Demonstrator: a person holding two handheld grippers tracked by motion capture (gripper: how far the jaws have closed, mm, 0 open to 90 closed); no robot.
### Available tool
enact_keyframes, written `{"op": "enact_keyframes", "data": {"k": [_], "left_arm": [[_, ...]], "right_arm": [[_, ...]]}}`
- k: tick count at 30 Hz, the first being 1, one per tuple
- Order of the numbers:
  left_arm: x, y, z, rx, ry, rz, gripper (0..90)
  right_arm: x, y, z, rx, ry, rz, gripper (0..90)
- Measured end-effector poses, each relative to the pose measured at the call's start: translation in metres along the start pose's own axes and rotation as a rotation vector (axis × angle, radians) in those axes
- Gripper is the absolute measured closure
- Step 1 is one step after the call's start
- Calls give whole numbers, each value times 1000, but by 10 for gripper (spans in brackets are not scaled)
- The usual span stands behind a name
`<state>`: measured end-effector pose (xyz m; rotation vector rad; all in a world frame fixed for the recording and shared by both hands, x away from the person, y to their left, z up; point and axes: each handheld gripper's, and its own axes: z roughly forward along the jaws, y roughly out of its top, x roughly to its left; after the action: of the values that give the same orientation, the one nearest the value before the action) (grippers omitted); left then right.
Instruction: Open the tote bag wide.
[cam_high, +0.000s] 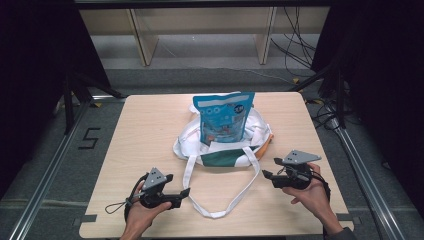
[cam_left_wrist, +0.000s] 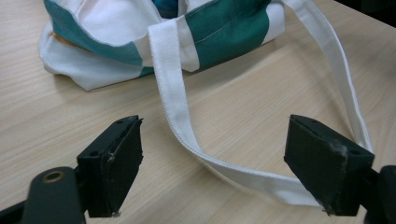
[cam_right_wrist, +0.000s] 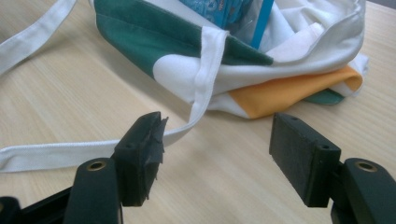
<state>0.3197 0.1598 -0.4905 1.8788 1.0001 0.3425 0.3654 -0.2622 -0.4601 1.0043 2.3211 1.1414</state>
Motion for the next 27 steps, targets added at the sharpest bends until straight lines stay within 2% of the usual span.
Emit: {"op": "enact_keyframes", "data": {"k": [1, 8, 10, 11, 12, 13, 14, 16, 18, 19, 21, 23, 24, 26, 27], "left_arm": [[-1, -1, 0, -2, -11, 6, 187], [-7, -3, -2, 15, -10, 38, 183], [-8, -3, -2, 22, -14, 49, 182], [-9, -4, -1, 16, -16, 49, 181], [-10, -4, -2, 20, -16, 49, 181], [-9, -4, -2, 21, -18, 70, 181], [-12, -5, -2, 14, -18, 44, 181], [-12, -5, -3, 18, -23, 70, 181], [-13, -5, -4, 21, -18, 78, 180], [-15, -6, -3, 21, -27, 55, 180], [-18, -7, -4, 15, -32, 55, 179], [-19, -8, -5, 31, -30, 73, 179], [-20, -8, -6, 32, -33, 95, 179], [-21, -9, -7, 35, -33, 106, 179], [-23, -10, -7, 32, -38, 91, 180]], "right_arm": [[1, -1, 0, -4, 0, -4, 356], [5, -5, -1, 6, 6, -5, 353], [8, -6, -1, 4, 2, 7, 352], [6, -7, -1, -3, -1, -13, 352], [7, -7, -1, 3, 1, -5, 351], [8, -8, -2, 5, 8, -8, 350], [8, -9, -2, 1, 0, -13, 349], [10, -11, -2, 8, 3, -8, 347], [11, -12, -4, 20, 15, 2, 345], [12, -13, -4, 14, 5, -6, 342], [13, -16, -4, 19, 10, -8, 332], [15, -18, -4, 20, 8, -12, 322], [16, -20, -6, 26, 9, -6, 316], [19, -21, -7, 39, 21, 7, 308], [20, -22, -7, 27, 11, 2, 304]]}}
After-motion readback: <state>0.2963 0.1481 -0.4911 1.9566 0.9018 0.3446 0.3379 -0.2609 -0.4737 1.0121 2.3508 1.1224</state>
